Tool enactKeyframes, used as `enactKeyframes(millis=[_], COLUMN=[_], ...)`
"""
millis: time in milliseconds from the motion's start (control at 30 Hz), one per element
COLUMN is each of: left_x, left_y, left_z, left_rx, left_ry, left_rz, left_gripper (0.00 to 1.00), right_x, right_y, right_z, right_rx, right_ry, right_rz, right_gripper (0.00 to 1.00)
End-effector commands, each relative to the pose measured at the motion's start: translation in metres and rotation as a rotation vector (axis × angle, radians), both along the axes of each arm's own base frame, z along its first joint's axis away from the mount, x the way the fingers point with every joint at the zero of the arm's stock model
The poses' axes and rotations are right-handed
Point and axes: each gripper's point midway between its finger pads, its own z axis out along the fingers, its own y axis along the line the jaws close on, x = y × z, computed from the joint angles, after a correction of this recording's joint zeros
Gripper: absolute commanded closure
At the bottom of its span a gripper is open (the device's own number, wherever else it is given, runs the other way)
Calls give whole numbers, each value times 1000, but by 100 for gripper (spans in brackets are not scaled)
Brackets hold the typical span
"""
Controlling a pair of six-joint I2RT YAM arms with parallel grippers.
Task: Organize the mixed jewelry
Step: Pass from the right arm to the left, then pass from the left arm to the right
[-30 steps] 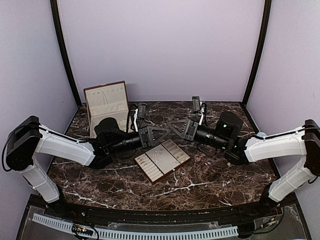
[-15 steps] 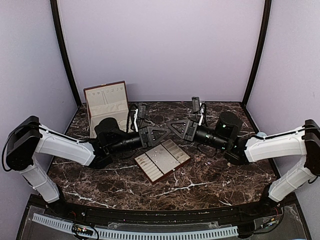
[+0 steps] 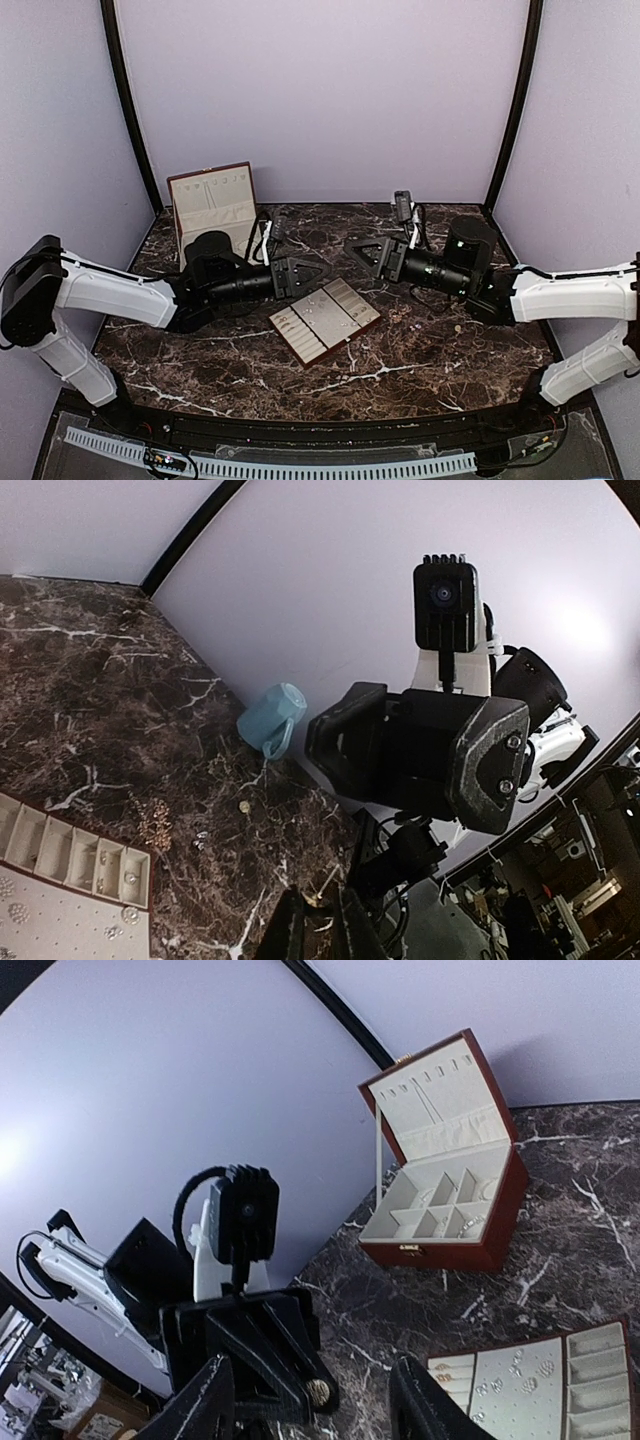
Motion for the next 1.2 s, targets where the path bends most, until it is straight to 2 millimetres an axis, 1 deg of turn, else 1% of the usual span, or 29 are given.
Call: enactKeyframes(millis=[0, 33, 67, 100, 200, 333, 433, 467, 600, 700, 800, 900, 1000, 1167], left_x=[-6, -6, -7, -8, -9, -7, -4, -3, 5, 6, 2, -2, -7, -13], left_y=[15, 15, 16, 17, 22, 27, 30, 30, 35, 38, 39, 39, 36, 33], left_z=[-17, -12, -17, -18, -32, -43, -52, -52, -59, -65, -65, -67, -69, -72], left_rx=[168, 189, 247, 270, 401, 538, 621, 647, 724, 752, 751, 749, 744, 750], left_ry=[-21, -73, -98, -111, -160, -256, -324, -373, -477, -524, -553, -562, -568, -585], left_rz=[-57, -77, -97, -114, -167, -220, -251, -266, -270, -266, -270, -287, -305, -329], left_gripper=[100, 100, 100, 100, 100, 100, 100, 100, 100, 100, 100, 100, 100, 100], right_x=[4, 4, 4, 3, -2, -9, -12, -14, -19, -24, -30, -37, -43, -45], right_y=[-16, -19, -22, -25, -31, -34, -32, -31, -29, -26, -22, -14, -3, 9], right_z=[-26, -32, -36, -42, -53, -67, -73, -75, -79, -83, -88, -90, -89, -92], right_rx=[-154, -186, -212, -238, -274, -296, -287, -280, -254, -238, -229, -225, -219, -231], right_ry=[19, 24, 33, 46, 81, 132, 169, 181, 226, 250, 274, 283, 276, 276], right_rz=[-20, -16, -12, -5, 23, 56, 79, 85, 112, 140, 182, 230, 282, 321], right_gripper=[46, 46, 46, 46, 46, 46, 47, 47, 47, 47, 47, 47, 48, 52])
